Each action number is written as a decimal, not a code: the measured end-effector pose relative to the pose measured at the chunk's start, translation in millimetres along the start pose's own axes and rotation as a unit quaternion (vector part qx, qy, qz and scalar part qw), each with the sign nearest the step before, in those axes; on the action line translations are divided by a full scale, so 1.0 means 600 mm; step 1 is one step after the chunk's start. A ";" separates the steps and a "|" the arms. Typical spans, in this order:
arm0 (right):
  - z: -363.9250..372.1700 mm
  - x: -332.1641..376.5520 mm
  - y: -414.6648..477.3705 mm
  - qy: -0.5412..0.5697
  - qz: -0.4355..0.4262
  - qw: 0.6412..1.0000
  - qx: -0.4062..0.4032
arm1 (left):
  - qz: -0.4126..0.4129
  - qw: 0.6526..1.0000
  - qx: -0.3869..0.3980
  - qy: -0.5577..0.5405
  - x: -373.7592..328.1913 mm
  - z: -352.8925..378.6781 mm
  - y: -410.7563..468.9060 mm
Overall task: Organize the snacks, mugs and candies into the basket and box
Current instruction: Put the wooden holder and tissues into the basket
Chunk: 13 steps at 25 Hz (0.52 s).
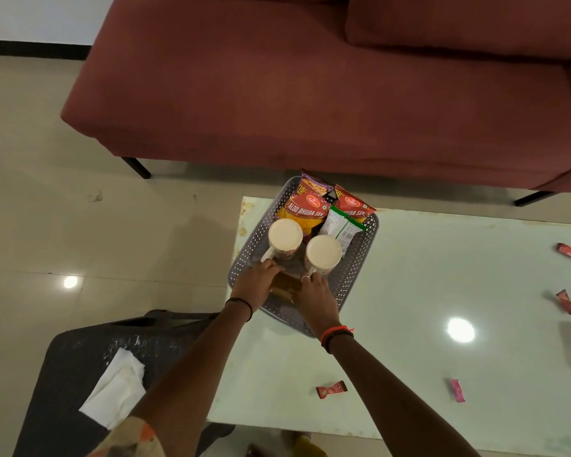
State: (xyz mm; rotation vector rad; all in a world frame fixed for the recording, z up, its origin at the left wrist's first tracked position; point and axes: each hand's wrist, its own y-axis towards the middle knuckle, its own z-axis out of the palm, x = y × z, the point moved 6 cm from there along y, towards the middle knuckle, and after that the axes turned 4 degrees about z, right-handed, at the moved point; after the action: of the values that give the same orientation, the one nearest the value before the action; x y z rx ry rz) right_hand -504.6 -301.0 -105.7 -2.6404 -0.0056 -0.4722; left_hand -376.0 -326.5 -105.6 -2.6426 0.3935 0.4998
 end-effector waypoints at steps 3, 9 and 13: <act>0.002 -0.002 0.001 -0.009 -0.006 1.000 -0.003 | 0.001 1.000 -0.001 0.001 0.003 0.005 0.001; -0.005 -0.006 -0.004 -0.030 0.005 1.000 -0.001 | -0.005 1.000 -0.016 -0.011 -0.007 -0.002 -0.006; -0.021 0.001 -0.023 -0.027 0.024 0.999 -0.041 | -0.074 0.986 -0.121 -0.087 0.009 -0.030 -0.056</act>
State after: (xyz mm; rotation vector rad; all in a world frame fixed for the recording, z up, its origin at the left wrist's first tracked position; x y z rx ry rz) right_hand -509.3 -294.4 -88.9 -2.7260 0.0599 -0.3924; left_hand -354.4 -306.3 -80.7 -2.8021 0.0854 0.7640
